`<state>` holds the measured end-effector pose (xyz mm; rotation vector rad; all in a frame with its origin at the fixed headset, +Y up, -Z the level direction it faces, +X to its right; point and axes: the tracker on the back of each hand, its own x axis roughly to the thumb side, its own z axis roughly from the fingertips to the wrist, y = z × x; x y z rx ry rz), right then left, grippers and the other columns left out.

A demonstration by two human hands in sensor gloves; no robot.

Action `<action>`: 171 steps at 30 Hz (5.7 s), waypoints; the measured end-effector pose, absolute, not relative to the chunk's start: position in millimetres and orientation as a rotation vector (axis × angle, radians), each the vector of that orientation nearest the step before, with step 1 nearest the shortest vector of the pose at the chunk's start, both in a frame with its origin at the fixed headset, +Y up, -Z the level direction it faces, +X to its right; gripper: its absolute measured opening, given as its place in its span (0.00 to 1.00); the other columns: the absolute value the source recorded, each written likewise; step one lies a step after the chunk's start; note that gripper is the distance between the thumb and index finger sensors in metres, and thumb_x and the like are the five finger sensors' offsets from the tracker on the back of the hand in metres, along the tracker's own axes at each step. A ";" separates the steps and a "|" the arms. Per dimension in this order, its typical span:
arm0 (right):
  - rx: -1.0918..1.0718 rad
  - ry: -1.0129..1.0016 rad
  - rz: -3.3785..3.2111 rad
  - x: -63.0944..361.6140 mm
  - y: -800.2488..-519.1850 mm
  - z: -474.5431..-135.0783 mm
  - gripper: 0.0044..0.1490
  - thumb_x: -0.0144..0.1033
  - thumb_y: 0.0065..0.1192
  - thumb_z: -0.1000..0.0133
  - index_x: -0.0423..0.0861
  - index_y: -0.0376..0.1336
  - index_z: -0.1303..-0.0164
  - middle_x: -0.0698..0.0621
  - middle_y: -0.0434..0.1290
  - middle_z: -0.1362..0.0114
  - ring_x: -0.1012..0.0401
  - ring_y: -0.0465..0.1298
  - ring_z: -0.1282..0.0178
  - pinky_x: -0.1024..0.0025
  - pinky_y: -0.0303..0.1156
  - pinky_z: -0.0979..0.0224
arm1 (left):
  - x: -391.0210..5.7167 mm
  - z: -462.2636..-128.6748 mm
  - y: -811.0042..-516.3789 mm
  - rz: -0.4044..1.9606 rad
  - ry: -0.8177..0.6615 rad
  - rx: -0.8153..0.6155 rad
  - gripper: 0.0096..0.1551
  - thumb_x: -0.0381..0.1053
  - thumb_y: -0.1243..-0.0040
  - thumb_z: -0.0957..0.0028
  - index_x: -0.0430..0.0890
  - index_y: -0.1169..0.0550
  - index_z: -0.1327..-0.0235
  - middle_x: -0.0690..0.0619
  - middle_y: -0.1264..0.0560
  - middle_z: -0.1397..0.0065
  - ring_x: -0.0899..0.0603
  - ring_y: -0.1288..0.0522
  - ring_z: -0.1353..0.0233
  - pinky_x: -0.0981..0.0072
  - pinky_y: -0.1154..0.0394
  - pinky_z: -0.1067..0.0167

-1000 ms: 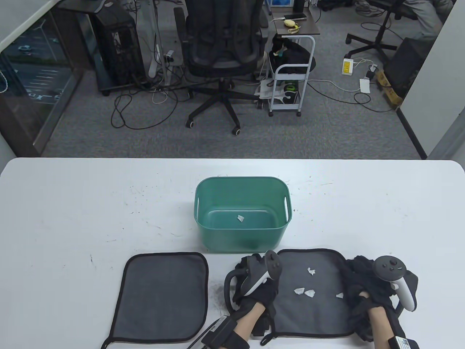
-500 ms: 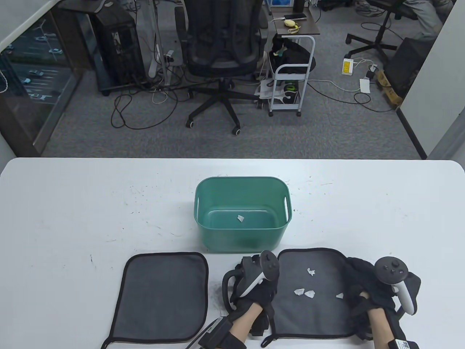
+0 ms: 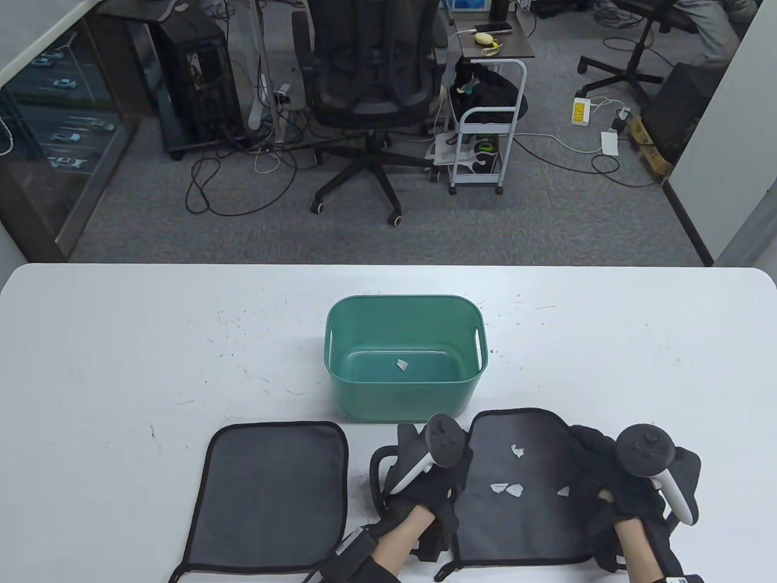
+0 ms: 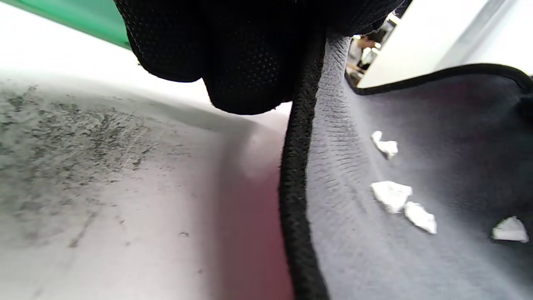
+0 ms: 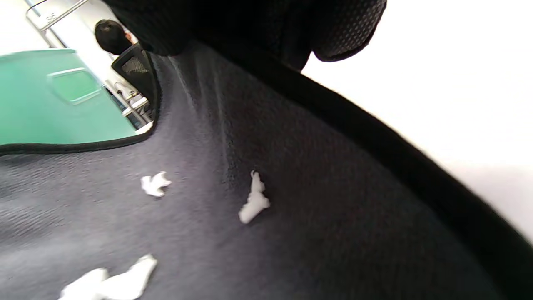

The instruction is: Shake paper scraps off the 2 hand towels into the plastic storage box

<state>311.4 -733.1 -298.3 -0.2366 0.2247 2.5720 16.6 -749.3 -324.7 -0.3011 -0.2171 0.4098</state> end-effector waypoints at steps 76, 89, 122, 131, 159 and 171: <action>0.020 -0.099 1.871 180.2 -553.8 -417.4 0.24 0.45 0.66 0.44 0.55 0.70 0.37 0.50 0.81 0.40 0.58 0.84 0.54 0.54 0.77 0.42 | -112.2 -428.2 -536.3 0.587 0.055 0.155 0.22 0.59 0.46 0.40 0.60 0.26 0.33 0.58 0.15 0.37 0.50 0.15 0.44 0.52 0.20 0.40; 0.043 -0.050 2.251 157.6 -610.4 -423.9 0.24 0.46 0.66 0.44 0.56 0.71 0.38 0.49 0.76 0.31 0.47 0.75 0.31 0.42 0.65 0.28 | -108.6 -435.7 -601.6 0.512 0.017 0.126 0.22 0.59 0.45 0.41 0.61 0.25 0.35 0.56 0.17 0.33 0.46 0.17 0.36 0.47 0.23 0.35; -0.128 -0.243 1.991 196.7 -633.5 -431.2 0.23 0.46 0.65 0.46 0.59 0.70 0.39 0.51 0.76 0.32 0.48 0.75 0.32 0.43 0.65 0.28 | -160.8 -446.2 -614.9 0.644 0.137 0.267 0.21 0.59 0.45 0.42 0.63 0.25 0.36 0.58 0.17 0.33 0.47 0.18 0.35 0.47 0.23 0.34; -0.098 -0.258 1.976 203.4 -622.1 -421.9 0.24 0.46 0.65 0.46 0.59 0.71 0.39 0.52 0.77 0.34 0.49 0.77 0.33 0.44 0.66 0.28 | -159.5 -437.0 -604.7 0.654 0.100 0.291 0.21 0.60 0.44 0.43 0.63 0.24 0.36 0.57 0.17 0.33 0.47 0.18 0.35 0.47 0.23 0.34; 0.012 -0.316 1.916 281.9 -547.5 -334.4 0.24 0.45 0.66 0.45 0.56 0.70 0.38 0.50 0.79 0.35 0.48 0.78 0.35 0.43 0.67 0.29 | -101.0 -357.7 -531.8 0.740 -0.173 0.318 0.21 0.59 0.44 0.42 0.61 0.24 0.36 0.56 0.17 0.33 0.46 0.18 0.35 0.45 0.24 0.34; -0.015 -0.190 1.967 328.6 -594.3 -309.9 0.24 0.44 0.66 0.44 0.55 0.70 0.37 0.49 0.80 0.37 0.49 0.82 0.40 0.44 0.71 0.33 | -66.7 -336.7 -580.6 0.782 -0.307 0.174 0.21 0.58 0.45 0.41 0.60 0.24 0.35 0.56 0.16 0.36 0.47 0.16 0.38 0.48 0.22 0.36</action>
